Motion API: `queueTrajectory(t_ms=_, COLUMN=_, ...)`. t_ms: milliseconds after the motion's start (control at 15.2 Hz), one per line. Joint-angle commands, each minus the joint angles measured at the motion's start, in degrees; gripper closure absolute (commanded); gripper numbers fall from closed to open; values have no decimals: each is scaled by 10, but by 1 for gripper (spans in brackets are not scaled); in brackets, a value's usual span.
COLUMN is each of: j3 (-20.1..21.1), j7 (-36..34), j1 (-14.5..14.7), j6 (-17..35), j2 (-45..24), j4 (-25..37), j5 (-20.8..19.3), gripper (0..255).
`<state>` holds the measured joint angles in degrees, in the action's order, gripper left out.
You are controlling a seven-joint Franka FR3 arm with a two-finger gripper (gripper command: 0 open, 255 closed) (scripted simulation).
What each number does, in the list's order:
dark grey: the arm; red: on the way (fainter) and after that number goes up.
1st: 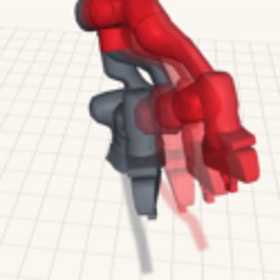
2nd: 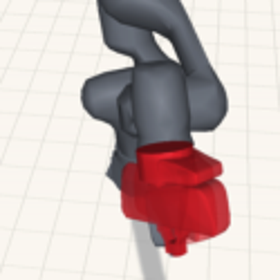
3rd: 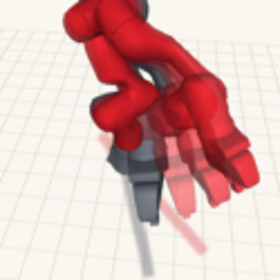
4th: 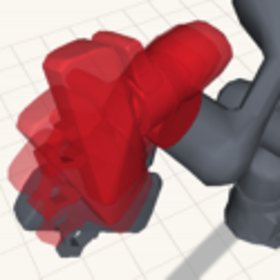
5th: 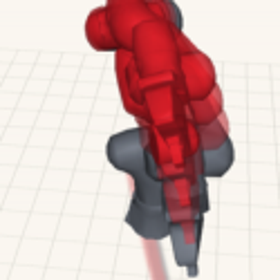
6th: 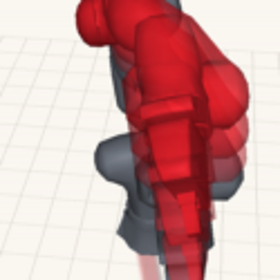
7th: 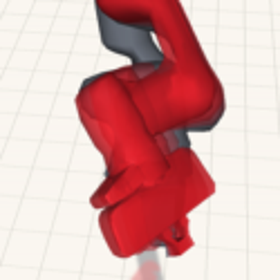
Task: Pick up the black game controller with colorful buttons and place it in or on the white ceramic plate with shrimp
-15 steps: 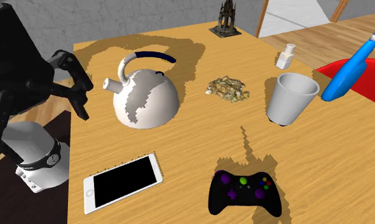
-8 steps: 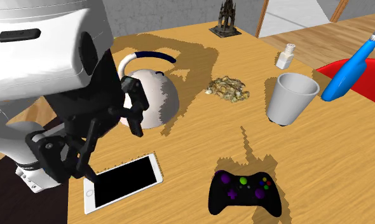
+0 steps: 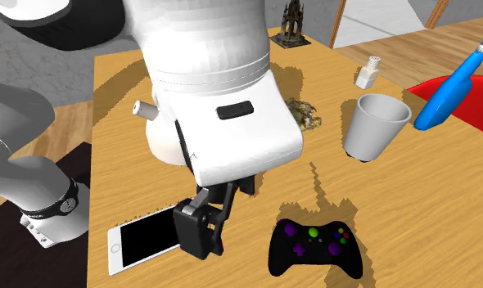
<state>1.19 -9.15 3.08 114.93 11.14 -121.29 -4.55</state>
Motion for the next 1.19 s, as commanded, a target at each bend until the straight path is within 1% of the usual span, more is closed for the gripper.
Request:
queueTrajectory(t_ms=0, j3=5, j7=0, j1=3, j6=17, j2=-39, j4=27, j5=-3, gripper=0)
queueTrajectory(t_ms=330, j3=15, j7=-3, j1=13, j6=45, j2=-141, j4=111, j5=-15, gripper=0)
queueTrajectory(t_ms=594, j3=22, j7=-5, j1=22, j6=55, j2=-220, j4=188, j5=-27, gripper=0)
queueTrajectory(t_ms=1122, j3=19, j7=-8, j1=20, j6=105, j2=-246, j4=164, j5=-32, gripper=0)
